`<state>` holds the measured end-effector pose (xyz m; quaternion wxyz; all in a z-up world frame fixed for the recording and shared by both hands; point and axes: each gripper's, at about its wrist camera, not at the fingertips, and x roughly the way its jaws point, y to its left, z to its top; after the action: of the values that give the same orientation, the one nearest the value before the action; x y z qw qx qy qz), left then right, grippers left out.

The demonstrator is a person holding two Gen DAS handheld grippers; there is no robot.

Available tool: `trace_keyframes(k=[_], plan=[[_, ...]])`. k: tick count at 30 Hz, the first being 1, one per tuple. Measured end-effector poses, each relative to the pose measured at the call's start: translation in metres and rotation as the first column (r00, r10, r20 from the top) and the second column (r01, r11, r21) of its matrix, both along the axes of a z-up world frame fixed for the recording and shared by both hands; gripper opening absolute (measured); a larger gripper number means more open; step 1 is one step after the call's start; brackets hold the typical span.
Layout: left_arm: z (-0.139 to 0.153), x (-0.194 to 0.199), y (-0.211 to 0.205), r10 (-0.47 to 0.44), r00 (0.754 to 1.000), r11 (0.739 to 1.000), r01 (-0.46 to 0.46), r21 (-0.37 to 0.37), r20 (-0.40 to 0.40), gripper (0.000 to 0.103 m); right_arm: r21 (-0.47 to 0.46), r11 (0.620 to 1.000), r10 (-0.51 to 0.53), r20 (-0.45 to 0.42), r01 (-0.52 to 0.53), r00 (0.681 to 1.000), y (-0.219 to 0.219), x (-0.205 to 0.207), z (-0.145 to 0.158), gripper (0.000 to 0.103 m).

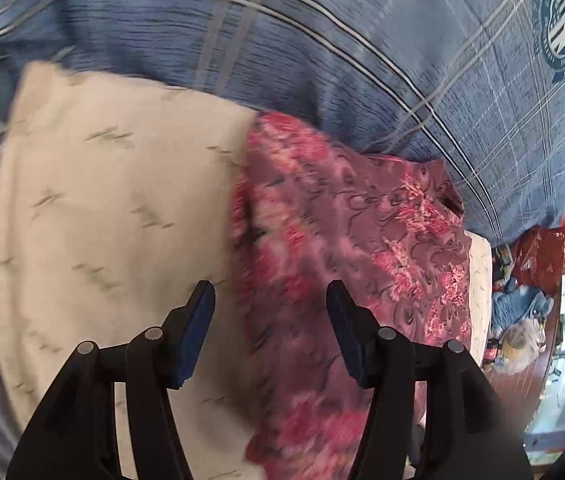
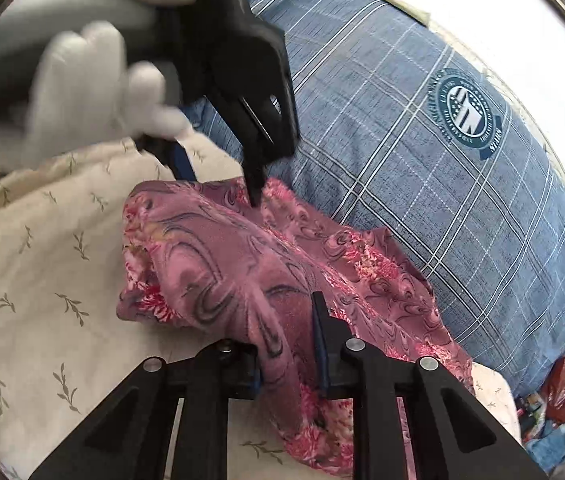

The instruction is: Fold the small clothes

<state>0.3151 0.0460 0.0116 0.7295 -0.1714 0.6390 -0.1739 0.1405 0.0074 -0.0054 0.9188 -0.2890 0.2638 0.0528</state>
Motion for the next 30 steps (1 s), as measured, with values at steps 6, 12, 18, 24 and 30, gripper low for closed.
trace_keyframes(k=[6,12,18,24,30], plan=[[0.003,0.007,-0.036,-0.036,0.999,0.996,0.034,0.079,0.015,0.008,0.059,0.998,0.012,-0.030,-0.010,0.999,-0.007,0.002,0.001,0.019],[0.039,0.010,-0.042,-0.028,0.998,0.996,0.023,0.089,0.054,0.007,0.240,0.970,-0.002,-0.121,0.031,0.993,-0.032,0.003,0.000,0.048],[0.049,0.011,-0.053,-0.047,0.997,0.990,0.038,0.134,0.058,0.007,0.257,0.965,-0.006,-0.145,0.043,0.989,-0.026,0.009,-0.002,0.048],[0.047,0.014,-0.047,-0.046,0.999,0.992,0.043,0.118,0.022,0.008,0.140,0.990,-0.012,-0.111,0.027,0.994,-0.009,0.022,-0.008,0.030],[0.041,0.013,-0.014,-0.022,1.000,0.990,0.020,0.142,0.016,0.019,0.420,0.906,0.066,-0.260,0.051,0.963,-0.051,0.032,0.000,0.021]])
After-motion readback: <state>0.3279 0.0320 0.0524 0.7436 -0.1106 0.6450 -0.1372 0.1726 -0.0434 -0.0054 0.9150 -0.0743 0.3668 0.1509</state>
